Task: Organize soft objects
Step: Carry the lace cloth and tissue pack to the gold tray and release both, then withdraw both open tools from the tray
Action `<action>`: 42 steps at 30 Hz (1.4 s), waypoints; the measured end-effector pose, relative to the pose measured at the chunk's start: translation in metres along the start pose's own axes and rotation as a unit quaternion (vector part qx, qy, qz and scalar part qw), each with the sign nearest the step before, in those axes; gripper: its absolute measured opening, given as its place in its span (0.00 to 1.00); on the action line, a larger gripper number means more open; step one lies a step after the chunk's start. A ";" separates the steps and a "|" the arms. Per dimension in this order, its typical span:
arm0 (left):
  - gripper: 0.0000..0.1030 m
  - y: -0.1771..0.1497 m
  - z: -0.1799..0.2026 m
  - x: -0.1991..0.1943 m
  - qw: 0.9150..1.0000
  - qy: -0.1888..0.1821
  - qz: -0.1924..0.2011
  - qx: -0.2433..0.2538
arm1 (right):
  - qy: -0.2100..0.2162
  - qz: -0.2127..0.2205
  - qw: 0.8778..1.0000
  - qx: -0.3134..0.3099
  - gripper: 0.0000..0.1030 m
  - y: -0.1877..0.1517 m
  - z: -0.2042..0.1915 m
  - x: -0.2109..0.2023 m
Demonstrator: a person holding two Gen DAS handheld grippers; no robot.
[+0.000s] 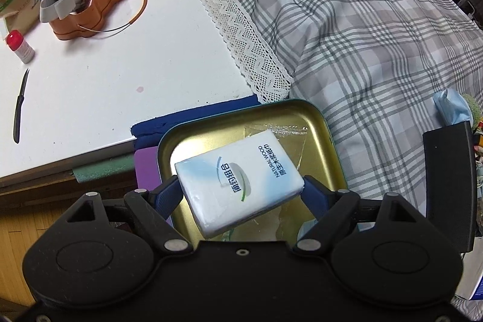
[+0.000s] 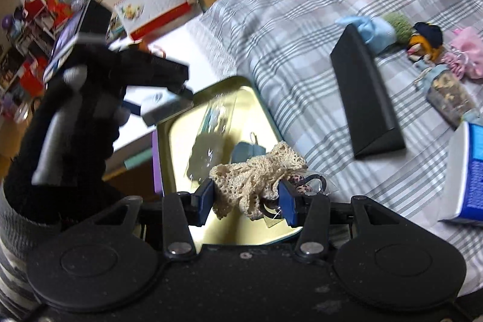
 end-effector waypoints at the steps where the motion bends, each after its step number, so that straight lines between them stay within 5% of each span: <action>1: 0.78 0.000 0.000 -0.001 1.000 0.002 0.002 0.000 | 0.001 -0.003 1.000 -0.001 0.44 -0.002 -0.002 0.003; 19: 0.86 -0.002 0.000 -0.005 1.000 0.007 0.020 -0.002 | 0.003 -0.028 0.999 -0.016 0.45 -0.007 -0.011 0.032; 24: 0.86 -0.003 0.002 -0.004 1.000 0.009 0.020 0.005 | 0.013 -0.022 1.000 -0.018 0.62 -0.006 -0.016 0.035; 42: 0.86 -0.007 0.009 -0.002 1.000 0.007 0.012 0.021 | -0.020 -0.037 0.999 0.002 0.62 -0.013 -0.001 0.034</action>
Point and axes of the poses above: each gripper's, at about its wrist camera, not at the fingertips, and x roughly the way its jaws point, z to its right, y to its top, the point moved 1 cm from there along x, roughly the way its jaws point, and after that the axes turned 8 degrees about z, right-handed, at the moved point
